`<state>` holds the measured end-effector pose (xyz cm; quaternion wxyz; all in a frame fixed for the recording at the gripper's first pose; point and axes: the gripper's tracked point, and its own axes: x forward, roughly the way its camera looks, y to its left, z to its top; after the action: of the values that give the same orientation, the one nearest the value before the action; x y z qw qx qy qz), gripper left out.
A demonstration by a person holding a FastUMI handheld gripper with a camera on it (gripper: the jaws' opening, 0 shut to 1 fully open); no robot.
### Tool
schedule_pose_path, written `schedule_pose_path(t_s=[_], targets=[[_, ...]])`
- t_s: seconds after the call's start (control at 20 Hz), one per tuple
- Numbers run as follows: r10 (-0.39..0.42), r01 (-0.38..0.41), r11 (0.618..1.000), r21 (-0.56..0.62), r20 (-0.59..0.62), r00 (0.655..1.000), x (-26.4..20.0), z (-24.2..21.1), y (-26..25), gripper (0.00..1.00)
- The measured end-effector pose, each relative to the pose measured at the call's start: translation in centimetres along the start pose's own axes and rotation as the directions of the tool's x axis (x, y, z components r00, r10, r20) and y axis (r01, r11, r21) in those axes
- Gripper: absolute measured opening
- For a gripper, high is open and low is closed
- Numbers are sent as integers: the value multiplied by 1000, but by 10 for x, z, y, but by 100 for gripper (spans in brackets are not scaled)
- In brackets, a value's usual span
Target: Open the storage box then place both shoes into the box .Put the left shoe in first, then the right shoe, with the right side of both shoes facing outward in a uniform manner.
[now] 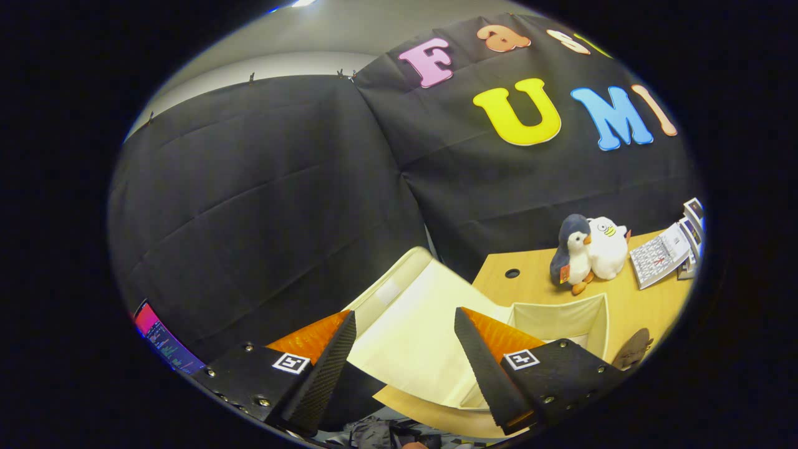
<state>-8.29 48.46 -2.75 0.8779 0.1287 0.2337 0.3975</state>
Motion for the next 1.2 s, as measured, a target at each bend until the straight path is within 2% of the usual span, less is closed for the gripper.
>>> schedule_pose_path(t_s=[0.3,0.6,0.85,1.2], targets=[[-137,145,985,-93,84,987,-40,25,-73,97],[-274,286,952,-108,117,955,-82,29,-149,97],[-369,381,919,-101,120,922,-109,15,-209,98],[-455,459,883,-99,59,888,-133,-21,-272,98]])
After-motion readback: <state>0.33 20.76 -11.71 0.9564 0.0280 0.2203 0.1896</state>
